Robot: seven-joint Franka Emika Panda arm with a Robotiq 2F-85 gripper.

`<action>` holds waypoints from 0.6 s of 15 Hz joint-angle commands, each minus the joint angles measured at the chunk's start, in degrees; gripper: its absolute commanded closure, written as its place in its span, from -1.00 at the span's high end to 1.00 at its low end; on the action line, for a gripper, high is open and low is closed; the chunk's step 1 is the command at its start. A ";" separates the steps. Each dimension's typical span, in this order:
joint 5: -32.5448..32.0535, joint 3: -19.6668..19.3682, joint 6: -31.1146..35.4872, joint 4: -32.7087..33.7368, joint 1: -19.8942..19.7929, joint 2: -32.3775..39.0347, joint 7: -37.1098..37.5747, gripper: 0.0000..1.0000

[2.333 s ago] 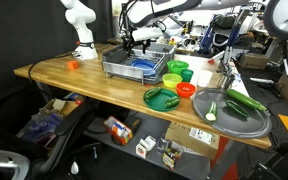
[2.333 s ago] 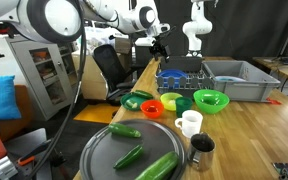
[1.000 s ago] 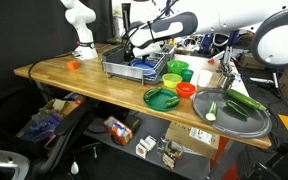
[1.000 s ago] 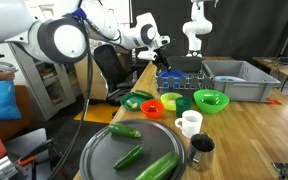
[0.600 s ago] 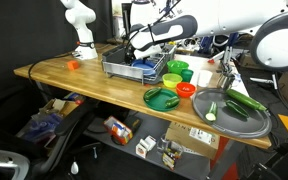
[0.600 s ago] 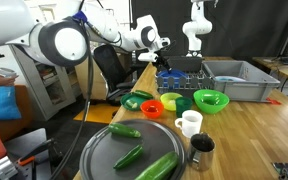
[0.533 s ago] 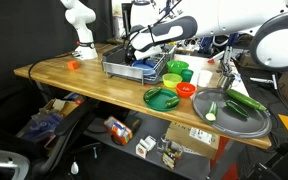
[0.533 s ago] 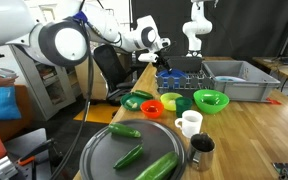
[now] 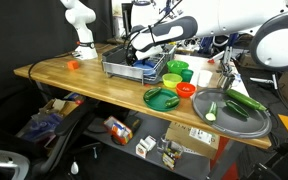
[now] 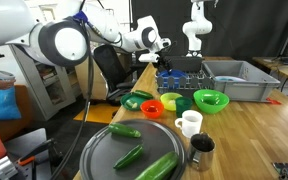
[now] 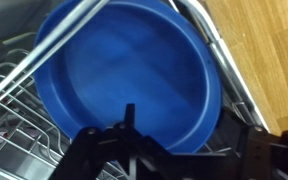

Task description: Pick up the blue plate from the dish rack and put it on the table.

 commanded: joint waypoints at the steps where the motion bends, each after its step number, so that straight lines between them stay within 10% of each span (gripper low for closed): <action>1: 1.92 0.11 -3.80 4.90 -0.23 3.86 -3.84 0.03; 9: 2.14 2.83 -0.32 -2.13 -0.66 0.26 -3.32 -0.78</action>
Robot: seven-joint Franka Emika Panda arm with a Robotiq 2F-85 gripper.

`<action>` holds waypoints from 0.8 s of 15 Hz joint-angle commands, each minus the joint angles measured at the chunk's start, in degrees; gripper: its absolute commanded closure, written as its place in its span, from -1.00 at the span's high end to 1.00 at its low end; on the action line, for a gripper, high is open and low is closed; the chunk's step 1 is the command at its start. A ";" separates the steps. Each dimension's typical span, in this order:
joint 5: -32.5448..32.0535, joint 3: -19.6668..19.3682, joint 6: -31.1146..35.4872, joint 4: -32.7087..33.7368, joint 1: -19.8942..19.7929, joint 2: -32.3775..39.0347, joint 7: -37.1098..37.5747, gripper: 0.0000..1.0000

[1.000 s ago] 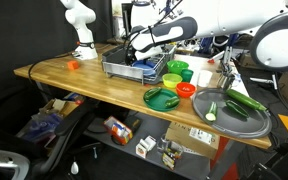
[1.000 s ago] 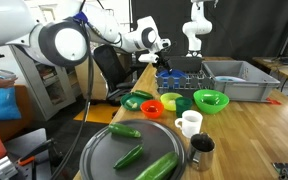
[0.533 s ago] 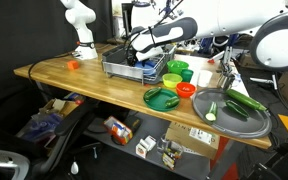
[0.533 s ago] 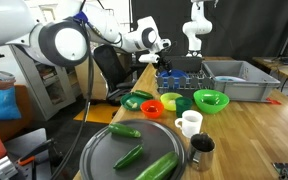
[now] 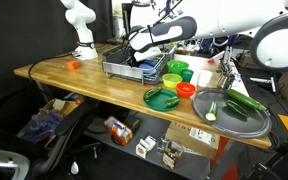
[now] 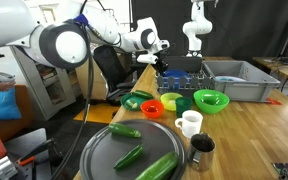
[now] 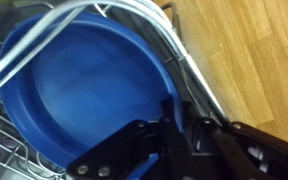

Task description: Pick up the blue plate from the dish rack and put it on the table.

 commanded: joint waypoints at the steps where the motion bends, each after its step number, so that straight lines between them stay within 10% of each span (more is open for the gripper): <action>1: 0.84 0.95 -0.18 -2.44 -0.70 -0.37 -1.76 -0.88; 12: 0.98 0.96 3.89 -1.26 -1.28 -0.59 -1.77 -0.97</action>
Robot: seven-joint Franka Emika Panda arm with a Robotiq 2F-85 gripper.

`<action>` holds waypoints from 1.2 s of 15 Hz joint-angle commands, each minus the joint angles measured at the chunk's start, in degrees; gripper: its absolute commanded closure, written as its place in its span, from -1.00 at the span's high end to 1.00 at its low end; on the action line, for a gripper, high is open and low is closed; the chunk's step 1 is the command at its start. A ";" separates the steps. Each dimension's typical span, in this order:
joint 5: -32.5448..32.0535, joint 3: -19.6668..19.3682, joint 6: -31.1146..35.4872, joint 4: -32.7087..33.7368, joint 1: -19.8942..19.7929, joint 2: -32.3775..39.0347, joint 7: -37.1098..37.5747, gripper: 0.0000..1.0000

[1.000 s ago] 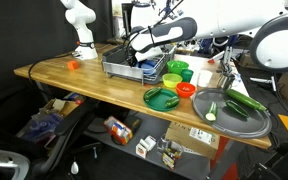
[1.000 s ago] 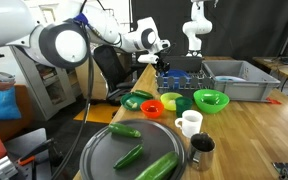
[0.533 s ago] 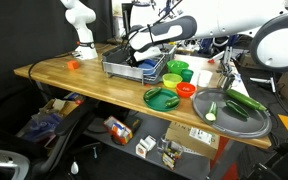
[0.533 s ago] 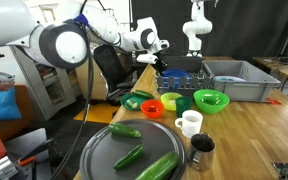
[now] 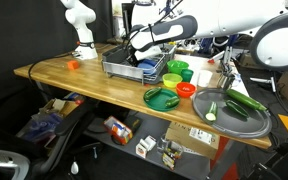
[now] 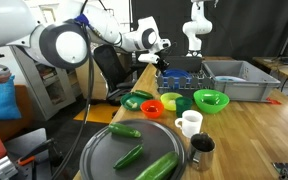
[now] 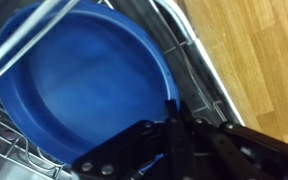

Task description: Pick up the blue plate from the dish rack and put it on the table.

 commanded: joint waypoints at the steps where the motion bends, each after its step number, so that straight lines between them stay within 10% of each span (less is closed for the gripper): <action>1: 0.75 0.62 2.63 -1.18 -0.78 -0.51 -0.72 -0.97; 18: -0.06 -0.02 12.98 0.36 0.30 -4.67 1.98 -0.97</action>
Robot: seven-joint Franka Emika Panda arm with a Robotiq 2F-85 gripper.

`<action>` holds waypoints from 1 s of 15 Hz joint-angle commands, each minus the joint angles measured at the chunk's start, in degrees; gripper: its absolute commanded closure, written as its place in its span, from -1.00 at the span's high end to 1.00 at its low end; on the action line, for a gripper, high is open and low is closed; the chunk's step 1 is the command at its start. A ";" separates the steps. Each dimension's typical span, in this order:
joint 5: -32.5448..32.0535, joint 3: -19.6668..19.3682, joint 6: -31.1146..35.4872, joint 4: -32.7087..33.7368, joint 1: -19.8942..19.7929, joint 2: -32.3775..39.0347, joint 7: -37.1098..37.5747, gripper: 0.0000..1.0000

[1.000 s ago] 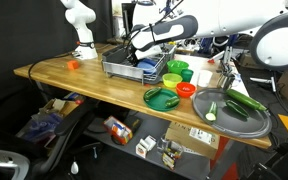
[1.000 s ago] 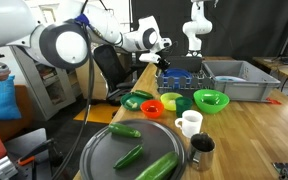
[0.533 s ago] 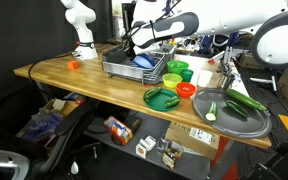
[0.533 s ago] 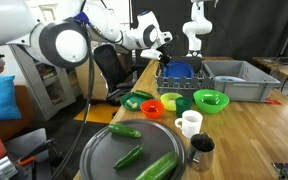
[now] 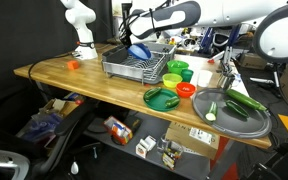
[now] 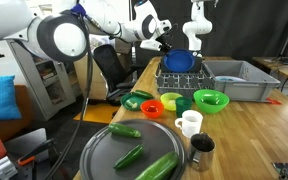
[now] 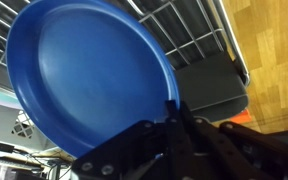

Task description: Pick up the blue plate from the dish rack and put it on the table.

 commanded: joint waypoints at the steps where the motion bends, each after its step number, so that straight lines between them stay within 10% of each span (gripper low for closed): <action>1: -0.21 -0.44 0.70 -1.03 0.84 -2.01 1.00 -0.97; 15: -2.07 -2.97 -7.07 2.13 11.22 -5.39 -2.40 -0.97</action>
